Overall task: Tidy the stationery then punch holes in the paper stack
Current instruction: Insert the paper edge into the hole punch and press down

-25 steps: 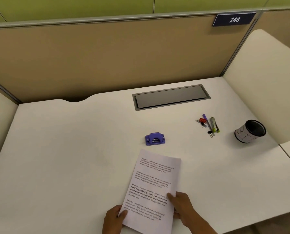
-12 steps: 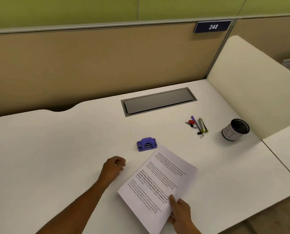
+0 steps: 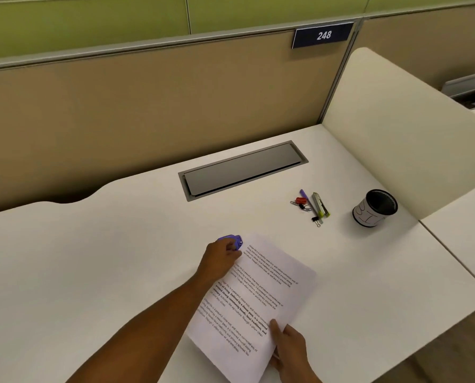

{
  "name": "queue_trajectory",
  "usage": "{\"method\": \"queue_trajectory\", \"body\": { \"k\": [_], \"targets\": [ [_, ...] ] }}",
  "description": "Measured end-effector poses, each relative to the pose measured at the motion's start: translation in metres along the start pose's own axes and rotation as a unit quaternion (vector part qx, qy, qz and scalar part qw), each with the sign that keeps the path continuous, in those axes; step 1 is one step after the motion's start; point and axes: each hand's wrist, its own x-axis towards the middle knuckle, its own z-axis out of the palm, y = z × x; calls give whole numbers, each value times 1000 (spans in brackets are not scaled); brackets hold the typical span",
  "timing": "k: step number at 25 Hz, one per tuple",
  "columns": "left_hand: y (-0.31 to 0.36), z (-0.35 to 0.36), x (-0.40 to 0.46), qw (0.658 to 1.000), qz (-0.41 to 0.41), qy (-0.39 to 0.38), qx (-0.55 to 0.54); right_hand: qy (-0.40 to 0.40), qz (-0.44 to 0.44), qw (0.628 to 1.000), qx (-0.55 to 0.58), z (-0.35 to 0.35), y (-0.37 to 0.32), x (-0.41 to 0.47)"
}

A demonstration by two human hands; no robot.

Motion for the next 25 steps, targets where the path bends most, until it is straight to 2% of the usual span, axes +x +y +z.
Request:
{"method": "queue_trajectory", "body": {
  "k": [7,15,25],
  "targets": [
    [23,17,18,994,-21,98,-48,-53,-13,998,-19,-11,-7,1],
    [21,23,26,995,-16,94,-39,-82,-26,996,-25,-19,-13,-2],
    [17,29,34,997,-29,74,-16,-55,-67,996,-36,-17,-19,-2]
  ]
}}
